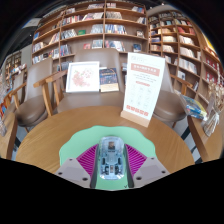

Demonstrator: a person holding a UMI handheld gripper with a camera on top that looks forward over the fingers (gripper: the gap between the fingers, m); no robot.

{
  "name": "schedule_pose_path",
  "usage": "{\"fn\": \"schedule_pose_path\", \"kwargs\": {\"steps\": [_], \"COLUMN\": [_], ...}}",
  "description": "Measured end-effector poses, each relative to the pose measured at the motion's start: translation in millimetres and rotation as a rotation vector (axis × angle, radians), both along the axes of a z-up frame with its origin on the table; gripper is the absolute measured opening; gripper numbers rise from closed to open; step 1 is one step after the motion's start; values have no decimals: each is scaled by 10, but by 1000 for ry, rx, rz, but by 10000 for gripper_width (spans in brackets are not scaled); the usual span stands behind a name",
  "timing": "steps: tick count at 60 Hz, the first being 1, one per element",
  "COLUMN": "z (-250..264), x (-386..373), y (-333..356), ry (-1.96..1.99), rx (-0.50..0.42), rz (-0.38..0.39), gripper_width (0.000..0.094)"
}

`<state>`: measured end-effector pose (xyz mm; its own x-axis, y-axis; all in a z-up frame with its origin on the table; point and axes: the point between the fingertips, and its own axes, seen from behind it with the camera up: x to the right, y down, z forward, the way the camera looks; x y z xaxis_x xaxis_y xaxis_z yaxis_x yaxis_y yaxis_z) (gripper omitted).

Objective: Arrange mouse

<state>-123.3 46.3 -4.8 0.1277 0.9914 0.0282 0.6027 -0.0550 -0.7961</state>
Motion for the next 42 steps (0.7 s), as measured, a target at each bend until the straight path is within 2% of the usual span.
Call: {"fn": "schedule_pose_path", "kwargs": {"steps": [5, 14, 19, 22, 32, 42], "z": [-45, -61, -22, 38, 360, 813], "x": [-7, 22, 66, 113, 513, 1299], "y": [-7, 23, 41, 44, 6, -204], "ry": [6, 0, -10, -7, -4, 51], "rx": [-3, 4, 26, 34, 14, -18], "rz": [6, -13, -24, -29, -53, -30], "gripper_width": [425, 518, 739, 803, 844, 848]}}
